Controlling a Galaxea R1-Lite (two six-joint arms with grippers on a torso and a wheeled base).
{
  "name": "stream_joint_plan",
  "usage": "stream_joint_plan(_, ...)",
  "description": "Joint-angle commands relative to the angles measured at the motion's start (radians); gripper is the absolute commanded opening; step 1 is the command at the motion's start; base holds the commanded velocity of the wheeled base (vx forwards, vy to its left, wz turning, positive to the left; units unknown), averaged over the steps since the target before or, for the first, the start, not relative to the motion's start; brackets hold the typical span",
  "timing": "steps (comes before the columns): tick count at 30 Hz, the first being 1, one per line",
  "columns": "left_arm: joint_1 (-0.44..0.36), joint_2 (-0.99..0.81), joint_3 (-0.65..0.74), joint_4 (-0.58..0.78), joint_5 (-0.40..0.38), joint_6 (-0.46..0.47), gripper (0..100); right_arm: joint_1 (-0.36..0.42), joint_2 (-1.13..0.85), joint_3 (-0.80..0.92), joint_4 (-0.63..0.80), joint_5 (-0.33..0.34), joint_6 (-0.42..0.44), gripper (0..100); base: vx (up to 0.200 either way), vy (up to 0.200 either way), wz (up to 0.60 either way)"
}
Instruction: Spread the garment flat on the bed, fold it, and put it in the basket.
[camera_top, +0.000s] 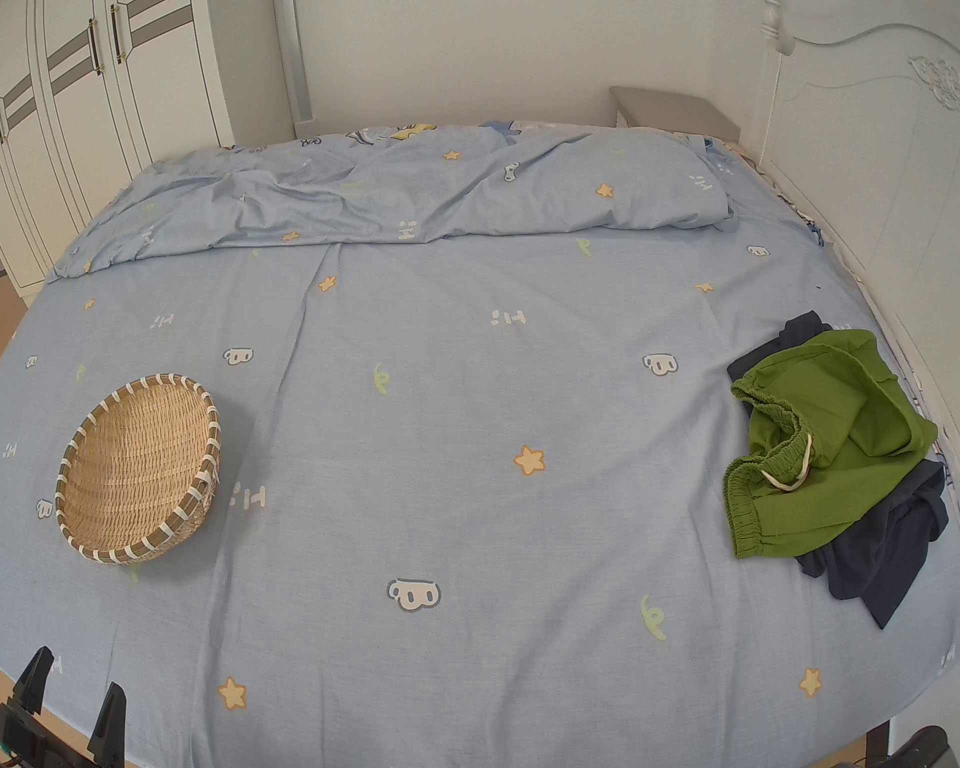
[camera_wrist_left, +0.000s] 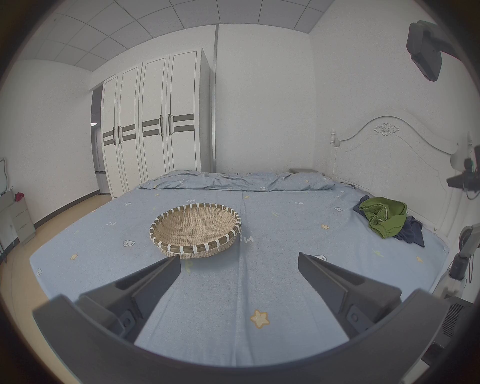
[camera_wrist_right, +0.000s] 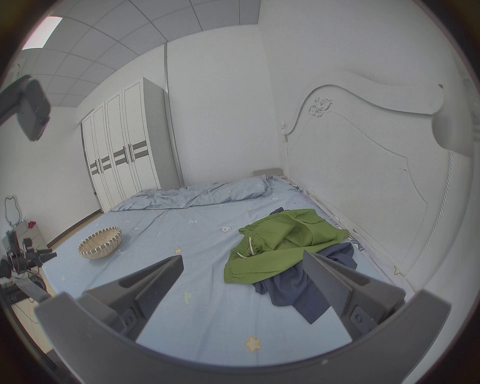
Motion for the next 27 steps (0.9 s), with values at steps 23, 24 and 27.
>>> stream_joint_plan(23, 0.0, -0.016, 0.018, 0.0, 0.001, 0.0, 100, 0.167, 1.421, -0.547, -0.243, -0.429, 0.023, 100, 0.0, 0.0, 0.0)
stream_joint_plan(24, 0.0, -0.016, 0.018, 0.0, 0.001, 0.0, 100, 0.167, 1.438, -0.553, -0.243, -0.445, 0.024, 100, 0.0, 0.0, 0.0)
stream_joint_plan(27, 0.0, -0.016, 0.018, 0.0, 0.001, 0.0, 100, 0.173, 1.501, -0.593, -0.243, -0.514, 0.041, 100, 0.0, 0.0, 0.0)
